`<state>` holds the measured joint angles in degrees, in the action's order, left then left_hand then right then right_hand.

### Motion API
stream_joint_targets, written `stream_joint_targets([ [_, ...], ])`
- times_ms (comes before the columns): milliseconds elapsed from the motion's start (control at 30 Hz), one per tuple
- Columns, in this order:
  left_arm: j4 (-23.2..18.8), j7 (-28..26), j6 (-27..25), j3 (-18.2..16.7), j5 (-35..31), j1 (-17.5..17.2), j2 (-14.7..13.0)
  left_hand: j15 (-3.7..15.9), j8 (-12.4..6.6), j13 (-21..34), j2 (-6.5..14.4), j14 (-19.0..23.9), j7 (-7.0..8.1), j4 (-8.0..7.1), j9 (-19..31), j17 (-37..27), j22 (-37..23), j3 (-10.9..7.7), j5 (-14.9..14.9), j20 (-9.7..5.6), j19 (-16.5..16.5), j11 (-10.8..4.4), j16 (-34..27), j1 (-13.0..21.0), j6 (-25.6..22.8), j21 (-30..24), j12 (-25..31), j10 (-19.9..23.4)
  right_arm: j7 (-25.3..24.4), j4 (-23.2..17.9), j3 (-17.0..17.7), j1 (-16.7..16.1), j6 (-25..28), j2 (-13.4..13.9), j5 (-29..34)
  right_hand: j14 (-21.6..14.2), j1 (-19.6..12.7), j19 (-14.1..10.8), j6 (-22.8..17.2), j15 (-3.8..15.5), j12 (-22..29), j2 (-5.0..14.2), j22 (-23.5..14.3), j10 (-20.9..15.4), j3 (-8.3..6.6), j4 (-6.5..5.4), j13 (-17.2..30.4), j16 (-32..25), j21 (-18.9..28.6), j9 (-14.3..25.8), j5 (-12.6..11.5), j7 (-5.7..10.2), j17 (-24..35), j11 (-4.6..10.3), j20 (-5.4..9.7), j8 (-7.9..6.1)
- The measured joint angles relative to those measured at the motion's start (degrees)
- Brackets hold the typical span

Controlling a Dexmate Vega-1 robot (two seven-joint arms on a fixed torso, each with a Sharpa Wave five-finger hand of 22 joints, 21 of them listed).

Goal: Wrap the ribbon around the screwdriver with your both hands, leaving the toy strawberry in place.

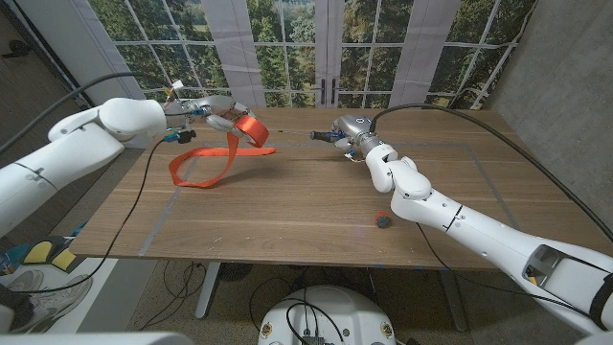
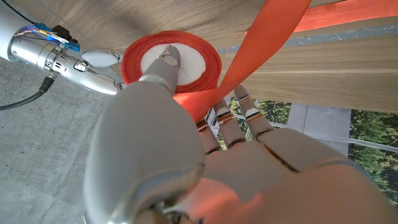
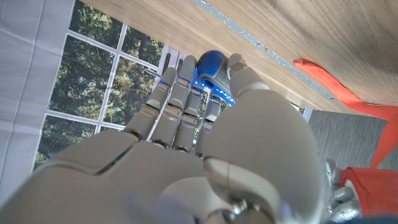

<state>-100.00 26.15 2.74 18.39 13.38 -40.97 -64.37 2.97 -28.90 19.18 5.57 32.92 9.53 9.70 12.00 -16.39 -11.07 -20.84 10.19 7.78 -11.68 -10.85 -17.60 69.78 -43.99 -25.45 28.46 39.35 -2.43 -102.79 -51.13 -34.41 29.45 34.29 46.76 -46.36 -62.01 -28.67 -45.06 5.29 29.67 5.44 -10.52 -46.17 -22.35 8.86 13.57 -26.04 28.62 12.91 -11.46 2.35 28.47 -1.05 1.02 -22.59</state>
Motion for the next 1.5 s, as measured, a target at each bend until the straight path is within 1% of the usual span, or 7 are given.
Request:
stream_joint_targets([
  [200, 2.6, 1.4, 0.8, 0.9, 1.9, 2.6, 1.1, 0.00, -0.24, 0.0, 0.0, 0.0, -0.17, 0.00, 0.0, -0.3, 0.0, 0.00, 0.0, 0.00, 0.0, 0.00, 0.0, 0.0, 0.2, -0.2, 0.0, 0.0, -0.9, -1.0, 0.3, -0.7, -0.3, 0.5, 1.2, 0.0, 0.0, -0.1, 0.0, 0.00, 0.0, -0.01, 0.0, 0.0, 0.00, 0.00, 0.0, 0.0, 0.0, 0.0, 0.0, 0.00, 0.1, 0.00, 0.11, 0.00],
  [233, 2.9, 2.0, 0.9, 1.1, 2.3, 3.2, 1.2, 0.00, -0.86, 0.0, 0.0, 0.0, -0.25, 0.12, 0.0, -0.4, 0.0, -0.13, 0.0, 0.00, 0.0, 0.00, 0.0, 0.0, 0.3, -0.2, 0.0, 0.0, -1.0, -1.3, 0.4, -0.9, -0.4, 0.6, 1.4, 0.0, 0.0, -0.1, 0.0, 0.01, 0.0, -0.01, 0.0, 0.0, 0.00, 0.00, 0.0, 0.0, 0.0, 0.0, 0.0, 0.00, 0.1, 0.00, 0.11, 0.00],
  [467, 6.1, 5.1, 1.5, 2.7, 4.0, 7.4, 2.9, 0.00, -0.86, 0.0, 0.0, 0.0, -0.26, 0.23, 0.0, -0.7, -0.3, -0.24, 0.0, 0.00, 0.0, 0.00, 0.0, 0.0, 0.3, -0.2, 0.2, 0.0, -1.7, -2.3, 0.7, -1.8, -1.2, 0.7, 2.7, -0.4, -0.1, -0.1, 0.0, 0.23, 0.0, -0.08, 0.0, 0.0, 0.00, 0.00, 0.0, 0.2, 0.0, -0.2, 0.0, 0.00, 0.4, 0.00, 0.11, 0.00],
  [933, 10.5, 8.7, 2.4, 4.5, 6.6, 13.5, 5.7, -0.01, -1.22, 0.0, 0.0, 0.0, -0.57, 0.47, 0.0, -1.0, -0.3, -0.48, 0.2, 0.00, 0.0, 0.00, 0.0, 0.0, 0.6, -0.2, 0.2, 0.0, -1.5, -4.3, 1.0, -3.0, -3.6, 0.7, 5.0, -0.4, -0.2, -0.1, 0.0, 0.21, 0.0, -0.24, 0.0, 0.0, 0.00, 0.00, 0.0, 0.7, 0.2, -0.3, 0.2, 0.00, 0.4, 0.00, 0.11, -0.03],
  [967, 10.8, 9.4, 2.4, 4.7, 6.8, 14.0, 6.0, -0.01, -1.22, 0.0, 0.0, 0.0, -0.69, 0.47, 0.0, -1.1, -0.3, -0.48, 0.2, 0.00, 0.0, 0.00, 0.0, 0.0, 0.7, -0.2, 0.2, 0.0, -1.5, -4.7, 1.0, -3.2, -3.7, 0.7, 5.2, -0.5, -0.3, -0.1, 0.0, 0.13, 0.0, -0.31, 0.0, 0.0, 0.00, 0.00, 0.0, 0.7, 0.2, -0.3, 0.2, 0.00, 0.4, 0.00, 0.11, -0.88],
  [1000, 10.9, 9.8, 2.4, 4.7, 7.0, 14.1, 6.0, -0.01, -2.22, 0.0, 0.0, 0.0, -0.87, 0.47, 0.0, -1.1, -0.3, -0.48, 0.2, 0.00, 0.0, 0.00, 0.1, 0.0, 0.9, -0.2, 0.2, 0.0, -1.4, -4.9, 1.1, -3.3, -3.7, 0.7, 5.3, -0.5, -0.3, -0.1, 0.0, 0.13, 0.0, -0.31, 0.0, 0.0, 0.00, 0.00, 0.0, 0.7, 0.2, -0.3, 0.1, 0.00, 0.4, 0.00, 0.11, -0.88],
  [1500, 14.9, 14.5, 3.1, 8.1, 7.7, 20.6, 10.4, 0.31, -2.35, 0.0, 0.2, 0.3, -0.88, 0.70, 0.0, -1.4, -0.3, -0.71, 0.2, 0.22, 0.2, 0.00, 0.2, 0.2, 0.9, -0.7, 0.2, 0.0, -0.1, -7.4, 2.1, -4.3, -6.5, 0.0, 6.0, -0.9, -0.4, -0.1, 0.0, 0.35, 0.3, -0.43, 0.0, 0.0, 0.00, 0.00, 0.0, 1.1, 0.2, -0.3, 0.0, 0.00, 0.2, 0.00, 0.11, -1.33],
])
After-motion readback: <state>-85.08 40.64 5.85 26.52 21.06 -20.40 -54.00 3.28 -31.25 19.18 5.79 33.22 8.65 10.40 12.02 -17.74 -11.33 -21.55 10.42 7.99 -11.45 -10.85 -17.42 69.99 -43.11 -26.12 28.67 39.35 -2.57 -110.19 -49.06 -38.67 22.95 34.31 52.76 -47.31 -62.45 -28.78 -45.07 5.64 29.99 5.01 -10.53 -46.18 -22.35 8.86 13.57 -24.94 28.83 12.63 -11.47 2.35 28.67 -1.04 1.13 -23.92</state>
